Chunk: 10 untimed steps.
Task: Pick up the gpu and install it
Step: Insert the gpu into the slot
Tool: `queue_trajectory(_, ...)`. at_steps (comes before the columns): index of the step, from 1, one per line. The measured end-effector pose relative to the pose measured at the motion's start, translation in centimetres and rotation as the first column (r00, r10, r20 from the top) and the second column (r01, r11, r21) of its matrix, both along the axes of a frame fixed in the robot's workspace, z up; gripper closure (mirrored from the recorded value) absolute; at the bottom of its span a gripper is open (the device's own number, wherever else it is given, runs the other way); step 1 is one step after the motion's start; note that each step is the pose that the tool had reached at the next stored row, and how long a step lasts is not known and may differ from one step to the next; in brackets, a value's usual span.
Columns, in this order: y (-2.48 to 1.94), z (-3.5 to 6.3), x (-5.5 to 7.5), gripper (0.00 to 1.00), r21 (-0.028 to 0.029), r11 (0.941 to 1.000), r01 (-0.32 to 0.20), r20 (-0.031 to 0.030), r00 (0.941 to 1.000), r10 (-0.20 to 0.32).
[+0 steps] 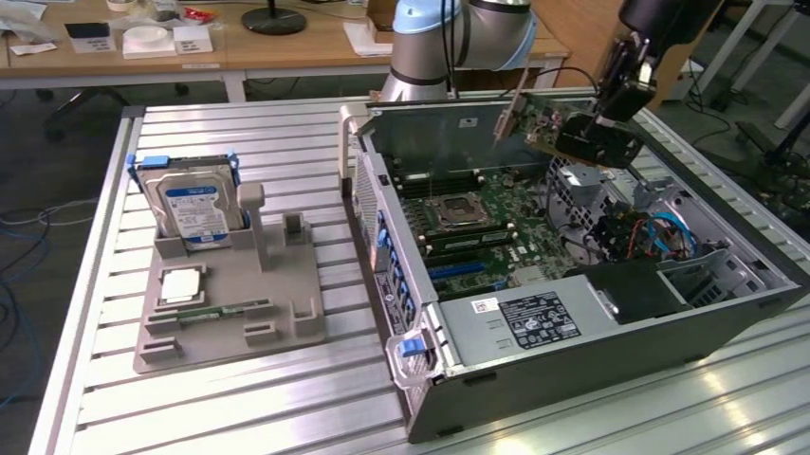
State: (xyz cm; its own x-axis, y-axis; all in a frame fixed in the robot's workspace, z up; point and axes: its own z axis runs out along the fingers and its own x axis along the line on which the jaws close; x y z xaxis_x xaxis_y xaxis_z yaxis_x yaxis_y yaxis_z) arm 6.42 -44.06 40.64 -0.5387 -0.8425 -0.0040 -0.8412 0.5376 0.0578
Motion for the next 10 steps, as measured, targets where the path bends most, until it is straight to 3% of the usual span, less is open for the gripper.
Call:
queue_trajectory(5, 0.0, -0.03, 0.0, 0.73, 0.0, 0.9961, -0.088, 0.0, 0.9961, 0.088)
queue_trajectory(10, 0.0, -0.05, 0.0, 0.73, 0.0, 0.984, -0.178, 0.0, 0.984, 0.178)
